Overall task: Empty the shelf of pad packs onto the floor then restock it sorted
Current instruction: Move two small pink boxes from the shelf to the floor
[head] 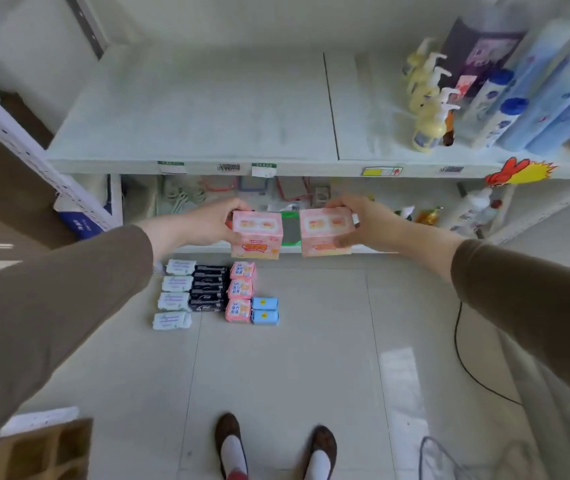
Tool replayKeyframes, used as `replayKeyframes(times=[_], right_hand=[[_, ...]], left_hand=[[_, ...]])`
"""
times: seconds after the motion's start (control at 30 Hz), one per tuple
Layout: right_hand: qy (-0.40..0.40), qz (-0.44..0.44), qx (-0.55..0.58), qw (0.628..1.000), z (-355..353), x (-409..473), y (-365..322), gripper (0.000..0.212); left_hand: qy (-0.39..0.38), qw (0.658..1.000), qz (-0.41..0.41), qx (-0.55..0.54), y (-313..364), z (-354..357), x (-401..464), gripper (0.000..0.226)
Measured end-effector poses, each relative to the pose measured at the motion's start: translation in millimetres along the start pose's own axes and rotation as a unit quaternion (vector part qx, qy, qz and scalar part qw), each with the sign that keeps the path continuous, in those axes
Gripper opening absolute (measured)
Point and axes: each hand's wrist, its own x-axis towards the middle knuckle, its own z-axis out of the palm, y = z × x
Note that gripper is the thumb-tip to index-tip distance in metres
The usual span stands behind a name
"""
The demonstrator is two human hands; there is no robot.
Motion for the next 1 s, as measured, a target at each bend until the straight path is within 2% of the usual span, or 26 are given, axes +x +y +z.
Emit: replayKeyframes(times=[0.17,0.3,0.57,0.77,0.9,1.0], right_hand=[[0.022,0.066,-0.003,0.998,85,32,52,0.074],[0.040,0.107,0.005,0.993,149,53,107,0.070],[0.007,0.154,-0.019,0.988,268,99,232,0.066],[0.011,0.168,-0.011,0.986,355,141,301,0.073],[0.015,0.160,-0.017,0.987,411,175,341,0.062],[0.030,0.157,-0.014,0.987,448,200,371,0.062]], left_hand=[[-0.026,0.999,0.019,0.016,-71,64,59,0.061],[-0.042,0.999,0.023,0.026,-113,123,112,0.062],[-0.049,0.998,0.025,0.030,-175,241,221,0.060],[-0.047,0.997,0.021,0.052,-232,318,301,0.056],[-0.057,0.995,0.037,0.068,-268,369,350,0.054],[-0.053,0.994,0.052,0.077,-294,402,382,0.052]])
